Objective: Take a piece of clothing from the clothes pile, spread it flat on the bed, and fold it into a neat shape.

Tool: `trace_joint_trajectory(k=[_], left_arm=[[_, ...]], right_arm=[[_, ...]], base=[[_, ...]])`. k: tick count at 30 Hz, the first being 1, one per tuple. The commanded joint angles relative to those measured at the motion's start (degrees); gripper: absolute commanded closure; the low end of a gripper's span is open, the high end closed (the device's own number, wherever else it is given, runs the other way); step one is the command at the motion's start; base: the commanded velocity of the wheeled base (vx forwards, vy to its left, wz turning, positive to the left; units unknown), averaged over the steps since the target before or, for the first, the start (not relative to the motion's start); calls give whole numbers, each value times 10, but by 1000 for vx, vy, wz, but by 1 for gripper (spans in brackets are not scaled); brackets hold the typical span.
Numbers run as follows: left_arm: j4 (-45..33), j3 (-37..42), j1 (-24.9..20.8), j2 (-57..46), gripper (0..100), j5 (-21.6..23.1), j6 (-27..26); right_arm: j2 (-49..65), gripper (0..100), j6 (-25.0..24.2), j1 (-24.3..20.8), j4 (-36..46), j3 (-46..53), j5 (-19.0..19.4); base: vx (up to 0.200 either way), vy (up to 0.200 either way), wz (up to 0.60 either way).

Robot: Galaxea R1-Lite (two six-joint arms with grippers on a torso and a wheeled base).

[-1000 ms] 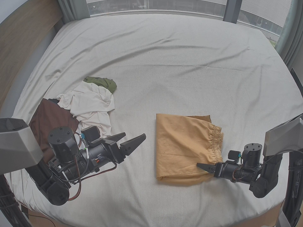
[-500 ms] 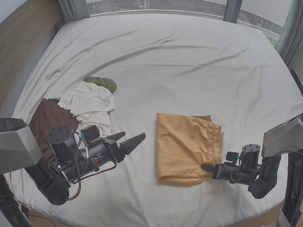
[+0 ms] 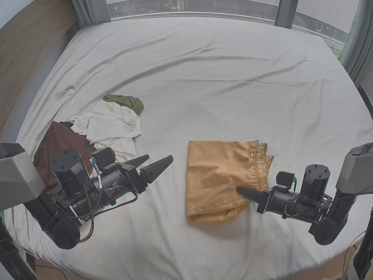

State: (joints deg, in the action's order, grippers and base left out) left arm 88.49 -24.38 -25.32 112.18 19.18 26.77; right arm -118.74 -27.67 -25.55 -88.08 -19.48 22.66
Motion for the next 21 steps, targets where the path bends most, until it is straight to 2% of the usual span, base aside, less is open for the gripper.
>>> trace_joint_trajectory(k=[1, 7, 17, 21], left_arm=[[0, -1, 3, -3, 0, 0, 0], [0, -1, 5, -4, 0, 0, 0], [0, -2, 5, -5, 0, 1, 0], [0, -2, 5, -6, 0, 1, 0]], right_arm=[[36, 100, 1, -6, -1, -17, 1], [55, 100, -1, -23, 0, -38, 6], [58, 100, 0, -23, 2, -68, 6], [59, 100, 0, -19, 26, -105, 6]], base=[[0, 0, 0], [0, 0, 0], [0, 0, 0], [0, 0, 0]])
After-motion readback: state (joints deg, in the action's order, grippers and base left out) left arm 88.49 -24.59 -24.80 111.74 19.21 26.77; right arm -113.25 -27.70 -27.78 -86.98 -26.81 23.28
